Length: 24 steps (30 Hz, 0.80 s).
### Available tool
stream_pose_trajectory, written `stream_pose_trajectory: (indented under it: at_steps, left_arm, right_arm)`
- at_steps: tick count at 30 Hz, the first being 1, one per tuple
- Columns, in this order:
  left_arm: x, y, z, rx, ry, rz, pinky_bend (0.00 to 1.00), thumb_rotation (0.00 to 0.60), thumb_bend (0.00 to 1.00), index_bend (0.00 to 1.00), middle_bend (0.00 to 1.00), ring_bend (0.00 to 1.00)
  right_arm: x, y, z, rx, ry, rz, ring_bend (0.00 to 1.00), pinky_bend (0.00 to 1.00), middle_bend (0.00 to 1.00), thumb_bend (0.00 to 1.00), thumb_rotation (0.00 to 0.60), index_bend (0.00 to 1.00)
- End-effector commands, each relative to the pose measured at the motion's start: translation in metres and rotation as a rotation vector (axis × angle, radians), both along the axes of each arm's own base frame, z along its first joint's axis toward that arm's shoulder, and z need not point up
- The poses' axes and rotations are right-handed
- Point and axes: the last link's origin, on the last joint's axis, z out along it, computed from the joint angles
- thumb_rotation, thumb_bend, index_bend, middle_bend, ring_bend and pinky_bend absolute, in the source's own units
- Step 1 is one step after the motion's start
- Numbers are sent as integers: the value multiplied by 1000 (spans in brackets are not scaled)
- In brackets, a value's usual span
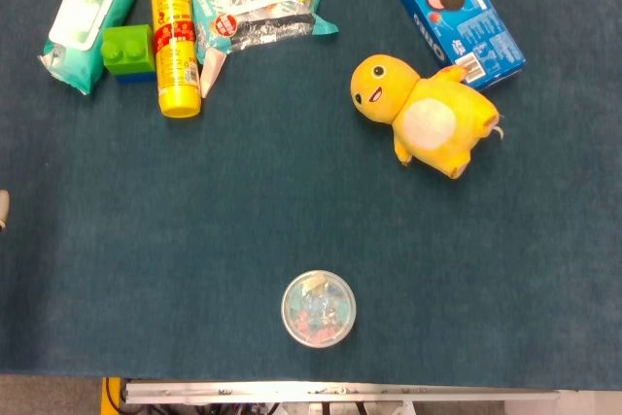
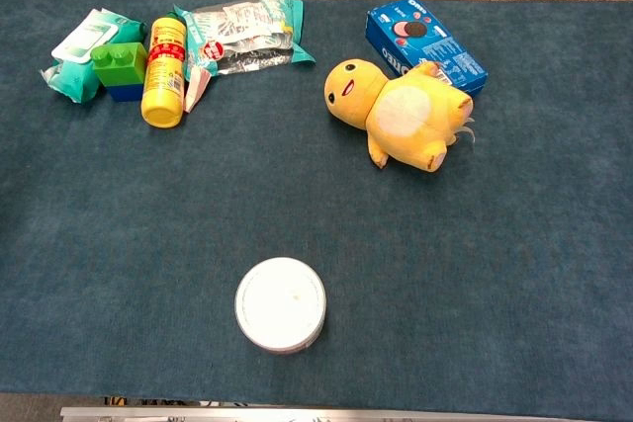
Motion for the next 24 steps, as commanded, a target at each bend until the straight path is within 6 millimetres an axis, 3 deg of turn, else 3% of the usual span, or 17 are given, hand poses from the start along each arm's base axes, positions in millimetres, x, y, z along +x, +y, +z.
stream_pose_trajectory:
  at_steps: [1,10,15,21,24]
  left_arm:
    - [0,1,-1,-4,0,3,192,600,332,205,251,207]
    - [1,0,0,2,-12,-2,192,600,333,205,252,207]
    - [1,-3,2,5,-15,1,192,600,333,205,251,207]
    - [0,-7,4,11,-20,15,192,600,332,205,251,207]
    - [0,-9,5,12,-24,16,191,600,332,205,251,207]
  right_arm:
    - [0,-1,0,-1,0,2,90,106,209,167,600,118]
    - [12,-12,-2,37,2,62,89,106,210,159,600,118]
    - [31,-30,-10,100,29,152,89,105,210,75,600,118]
    - [57,-54,-30,223,39,225,22,0,173,0,600,107]
    - [72,-66,-43,291,62,284,0,0,124,0,519,90]
